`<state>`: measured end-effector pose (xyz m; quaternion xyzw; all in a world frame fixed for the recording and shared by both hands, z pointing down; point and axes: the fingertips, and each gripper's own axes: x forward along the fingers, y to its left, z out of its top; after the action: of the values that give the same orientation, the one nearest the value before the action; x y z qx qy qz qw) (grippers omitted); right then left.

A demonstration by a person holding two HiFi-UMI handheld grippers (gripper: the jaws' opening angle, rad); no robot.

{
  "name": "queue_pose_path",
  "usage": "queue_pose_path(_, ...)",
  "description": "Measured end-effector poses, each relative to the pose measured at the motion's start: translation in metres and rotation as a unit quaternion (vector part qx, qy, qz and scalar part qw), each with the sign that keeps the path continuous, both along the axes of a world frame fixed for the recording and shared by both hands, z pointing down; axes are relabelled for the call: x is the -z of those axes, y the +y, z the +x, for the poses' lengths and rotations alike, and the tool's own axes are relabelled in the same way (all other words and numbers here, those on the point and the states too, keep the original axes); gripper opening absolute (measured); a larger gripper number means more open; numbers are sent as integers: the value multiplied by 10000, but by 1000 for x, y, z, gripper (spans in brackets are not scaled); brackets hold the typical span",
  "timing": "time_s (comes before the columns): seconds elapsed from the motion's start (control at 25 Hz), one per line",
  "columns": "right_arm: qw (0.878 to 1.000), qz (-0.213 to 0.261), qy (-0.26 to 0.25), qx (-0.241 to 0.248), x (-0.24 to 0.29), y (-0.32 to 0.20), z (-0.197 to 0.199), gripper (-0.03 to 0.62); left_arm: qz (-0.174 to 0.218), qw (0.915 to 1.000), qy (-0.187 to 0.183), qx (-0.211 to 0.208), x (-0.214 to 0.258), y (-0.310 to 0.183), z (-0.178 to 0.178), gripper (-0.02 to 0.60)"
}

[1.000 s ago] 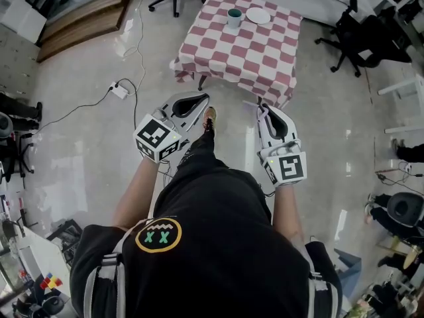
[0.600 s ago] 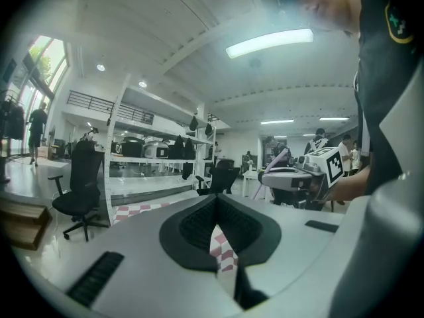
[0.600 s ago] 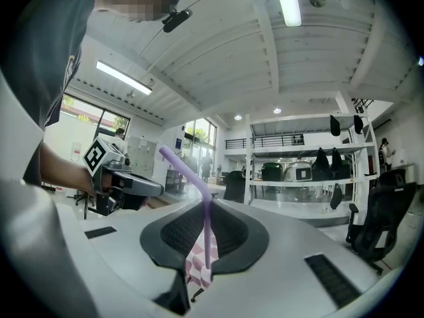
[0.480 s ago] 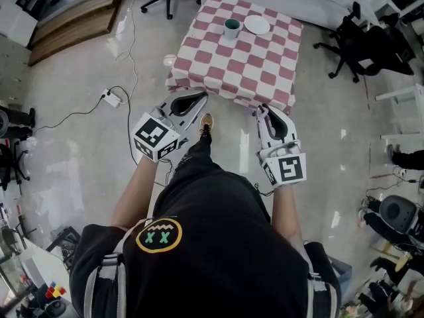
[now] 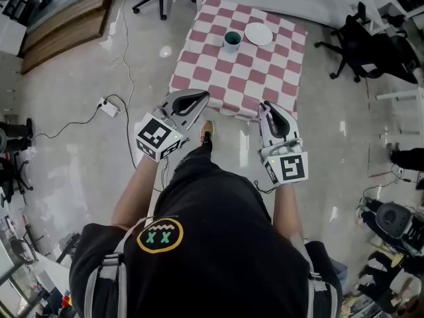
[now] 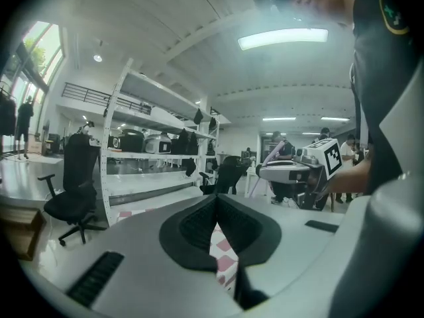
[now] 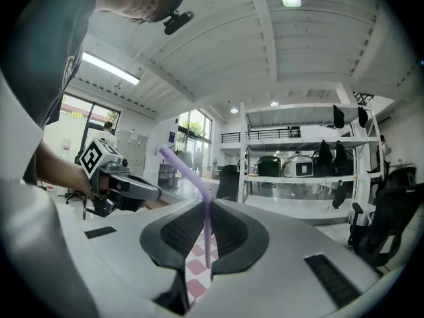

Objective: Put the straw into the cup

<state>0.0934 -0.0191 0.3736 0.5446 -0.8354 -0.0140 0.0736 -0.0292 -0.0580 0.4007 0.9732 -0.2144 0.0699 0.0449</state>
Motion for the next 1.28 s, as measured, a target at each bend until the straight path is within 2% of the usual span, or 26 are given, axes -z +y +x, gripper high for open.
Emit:
queue_pose_path(0.32, 9999, -19, 134, -76, 7, -97, -7, 55, -66, 9998, 100, -132, 3, -91, -2, 17)
queue_pose_path(0.6, 9995, -7, 211, -246, 7, -158, -8, 55, -142, 9995, 137, -240, -3, -145, -4, 17)
queue_pose_path(0.88, 9992, 31, 260, -298, 11, -183, -9, 55, -148, 9993, 170, -305, -6, -169, 2, 17)
queue_pose_path(1.28, 9995, 143, 211, -207, 15, -210, 1, 55, -129, 9997, 211, -93, -3, -186, 8, 17)
